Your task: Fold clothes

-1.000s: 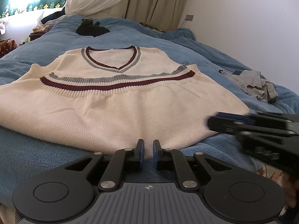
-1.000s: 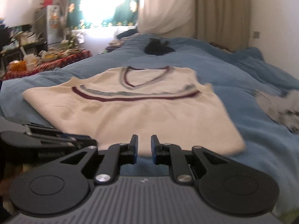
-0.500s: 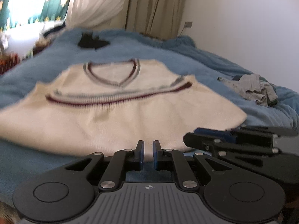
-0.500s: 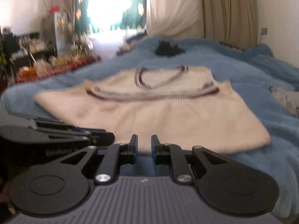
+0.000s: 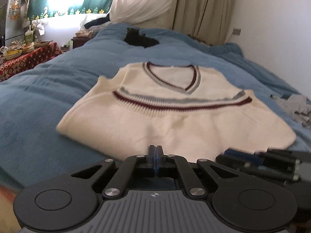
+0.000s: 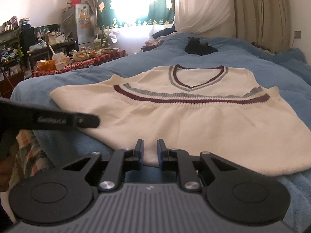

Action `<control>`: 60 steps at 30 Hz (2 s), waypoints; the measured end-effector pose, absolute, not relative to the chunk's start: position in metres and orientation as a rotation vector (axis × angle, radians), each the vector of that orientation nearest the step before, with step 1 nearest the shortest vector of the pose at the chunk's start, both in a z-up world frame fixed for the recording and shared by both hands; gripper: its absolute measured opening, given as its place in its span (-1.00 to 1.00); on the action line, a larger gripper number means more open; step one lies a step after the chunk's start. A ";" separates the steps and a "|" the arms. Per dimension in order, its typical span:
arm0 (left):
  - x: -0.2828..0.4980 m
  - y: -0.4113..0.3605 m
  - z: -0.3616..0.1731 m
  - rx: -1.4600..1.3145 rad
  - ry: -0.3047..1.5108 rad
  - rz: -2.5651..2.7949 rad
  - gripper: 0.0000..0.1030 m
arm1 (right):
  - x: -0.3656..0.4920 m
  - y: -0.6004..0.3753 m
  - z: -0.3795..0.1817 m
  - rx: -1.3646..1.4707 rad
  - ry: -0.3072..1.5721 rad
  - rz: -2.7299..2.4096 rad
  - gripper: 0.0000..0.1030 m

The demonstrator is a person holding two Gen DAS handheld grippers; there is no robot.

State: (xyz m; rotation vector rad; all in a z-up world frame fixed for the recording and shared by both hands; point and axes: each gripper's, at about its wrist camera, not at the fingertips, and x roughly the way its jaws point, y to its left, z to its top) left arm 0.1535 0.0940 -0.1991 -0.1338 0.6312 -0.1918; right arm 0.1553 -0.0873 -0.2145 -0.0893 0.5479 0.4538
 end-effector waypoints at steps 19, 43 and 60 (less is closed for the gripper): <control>0.172 0.125 -0.166 -0.090 0.642 -0.107 -0.90 | 0.185 -0.058 -0.197 -0.051 0.611 0.574 -0.65; 0.149 0.139 -0.166 0.059 0.623 -0.068 -0.56 | 0.167 -0.059 -0.203 -0.056 0.585 0.647 -0.64; 0.123 0.184 -0.169 -0.299 0.663 -0.084 -0.41 | 0.127 -0.211 -0.159 -0.050 0.528 0.226 -0.42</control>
